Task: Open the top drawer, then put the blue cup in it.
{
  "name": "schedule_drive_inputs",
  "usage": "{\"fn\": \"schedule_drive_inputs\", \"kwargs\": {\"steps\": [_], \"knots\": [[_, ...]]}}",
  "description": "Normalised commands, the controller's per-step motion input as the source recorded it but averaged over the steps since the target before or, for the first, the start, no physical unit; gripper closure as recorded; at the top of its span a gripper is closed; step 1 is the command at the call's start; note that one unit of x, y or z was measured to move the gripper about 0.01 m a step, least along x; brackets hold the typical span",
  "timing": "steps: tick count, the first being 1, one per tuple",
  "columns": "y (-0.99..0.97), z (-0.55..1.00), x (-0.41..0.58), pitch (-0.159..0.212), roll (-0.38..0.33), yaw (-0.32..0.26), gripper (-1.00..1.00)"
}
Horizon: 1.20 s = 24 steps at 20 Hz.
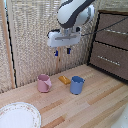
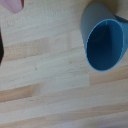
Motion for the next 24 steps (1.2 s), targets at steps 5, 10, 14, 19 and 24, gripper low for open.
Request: {"fn": "schedule_drive_inputs", "kwargs": {"steps": [5,10,14,19,24], "knots": [[-0.11,0.48,-0.043,-0.093,-0.206,0.125,-1.00],[-0.15,0.55,-0.035,-0.100,-0.200,0.128,-1.00],[-0.27,0.25,-0.122,-0.082,-0.286,0.116,-1.00],[-0.31,0.07,-0.057,-0.042,-0.350,0.065,-1.00],[-0.23,0.05,0.000,0.000,-0.375,0.001,-1.00]]}}
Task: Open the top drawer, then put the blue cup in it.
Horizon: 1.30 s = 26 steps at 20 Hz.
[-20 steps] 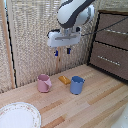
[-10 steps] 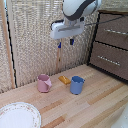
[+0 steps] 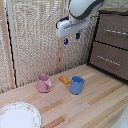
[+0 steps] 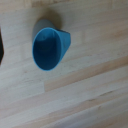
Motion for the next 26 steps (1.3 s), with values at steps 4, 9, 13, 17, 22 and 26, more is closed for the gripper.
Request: {"fn": "schedule_drive_inputs", "kwargs": {"steps": [4,9,13,17,22,26], "knots": [[-0.22,0.02,0.000,0.000,-0.375,0.000,-1.00],[-0.24,0.00,0.000,0.000,-0.375,0.000,-1.00],[-0.25,0.00,-0.061,0.013,-0.375,0.000,-1.00],[-0.19,0.00,-0.156,0.050,-0.375,0.000,-1.00],[-0.08,0.00,-0.165,0.068,-0.375,0.010,-1.00],[-0.06,-0.02,-0.156,0.065,-0.375,0.018,-1.00]]}}
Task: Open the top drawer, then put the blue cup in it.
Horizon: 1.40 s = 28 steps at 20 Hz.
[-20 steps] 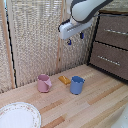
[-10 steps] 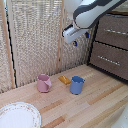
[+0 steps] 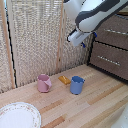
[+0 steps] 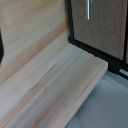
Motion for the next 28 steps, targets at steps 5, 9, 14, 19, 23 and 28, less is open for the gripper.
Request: {"fn": "schedule_drive_inputs", "kwargs": {"steps": [5,9,14,19,23,28], "knots": [[-0.06,-0.04,-0.110,0.040,-0.375,0.024,-1.00],[-0.10,-0.04,-0.158,-0.019,-0.375,0.124,-1.00],[-0.13,-0.03,-0.071,-0.070,-0.375,0.188,-1.00],[-0.12,-0.03,-0.048,-0.075,-0.344,0.198,-1.00],[-0.12,0.00,-0.024,-0.047,-0.291,0.212,-1.00],[-0.23,0.00,-0.015,0.000,-0.273,0.184,-1.00]]}}
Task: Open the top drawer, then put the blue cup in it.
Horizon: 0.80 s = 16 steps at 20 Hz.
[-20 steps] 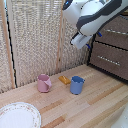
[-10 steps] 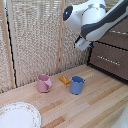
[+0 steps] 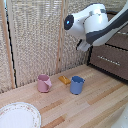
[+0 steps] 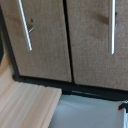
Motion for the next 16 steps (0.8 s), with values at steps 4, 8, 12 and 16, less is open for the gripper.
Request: {"fn": "schedule_drive_inputs", "kwargs": {"steps": [4,8,12,16], "knots": [[-0.48,0.12,-0.069,0.038,-0.194,0.126,-1.00],[-0.57,0.14,-0.126,0.015,-0.230,0.074,-1.00],[-0.50,0.20,-0.137,-0.022,-0.221,0.108,-1.00],[-0.46,0.20,-0.114,-0.049,-0.203,0.133,-1.00]]}}
